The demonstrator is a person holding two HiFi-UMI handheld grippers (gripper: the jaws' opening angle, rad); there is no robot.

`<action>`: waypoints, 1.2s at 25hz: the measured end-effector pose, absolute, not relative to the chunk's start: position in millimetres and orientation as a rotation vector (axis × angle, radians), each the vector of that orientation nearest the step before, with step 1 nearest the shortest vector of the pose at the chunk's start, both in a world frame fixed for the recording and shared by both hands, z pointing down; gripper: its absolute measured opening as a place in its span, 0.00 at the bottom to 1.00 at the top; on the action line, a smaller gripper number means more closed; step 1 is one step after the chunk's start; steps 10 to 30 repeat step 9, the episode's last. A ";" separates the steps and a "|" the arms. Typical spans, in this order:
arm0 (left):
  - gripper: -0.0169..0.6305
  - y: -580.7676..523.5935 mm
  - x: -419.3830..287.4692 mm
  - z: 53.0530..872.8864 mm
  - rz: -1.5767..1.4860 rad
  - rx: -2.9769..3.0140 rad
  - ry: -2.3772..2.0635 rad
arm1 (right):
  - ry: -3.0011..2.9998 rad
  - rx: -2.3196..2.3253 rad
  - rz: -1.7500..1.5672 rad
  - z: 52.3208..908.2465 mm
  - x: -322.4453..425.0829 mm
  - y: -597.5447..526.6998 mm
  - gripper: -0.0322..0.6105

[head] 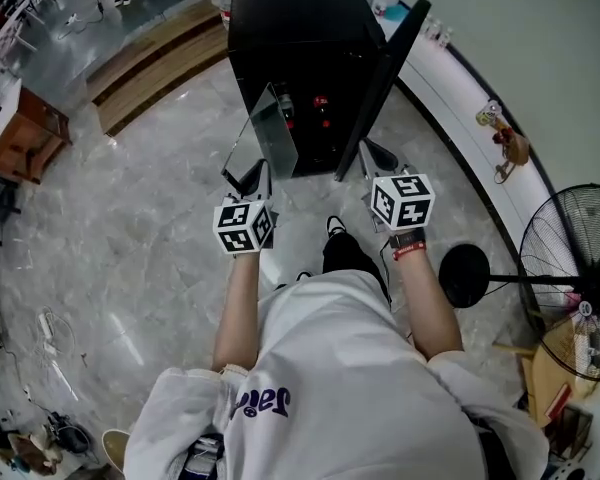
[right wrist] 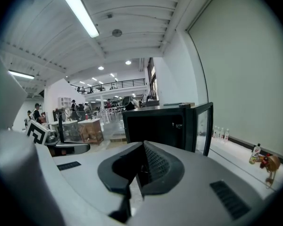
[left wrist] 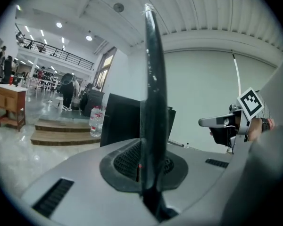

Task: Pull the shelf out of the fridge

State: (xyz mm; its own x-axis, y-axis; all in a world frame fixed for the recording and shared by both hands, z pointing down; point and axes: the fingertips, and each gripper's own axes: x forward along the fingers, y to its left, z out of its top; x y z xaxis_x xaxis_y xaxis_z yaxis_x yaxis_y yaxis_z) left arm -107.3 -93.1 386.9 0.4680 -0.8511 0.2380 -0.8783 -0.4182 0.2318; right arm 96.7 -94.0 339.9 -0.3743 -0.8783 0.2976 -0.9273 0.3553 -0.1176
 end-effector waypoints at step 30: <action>0.07 -100.2 -105.1 464.0 0.210 2.259 -1.398 | -2.424 1.525 0.436 367.9 95.8 -112.7 0.07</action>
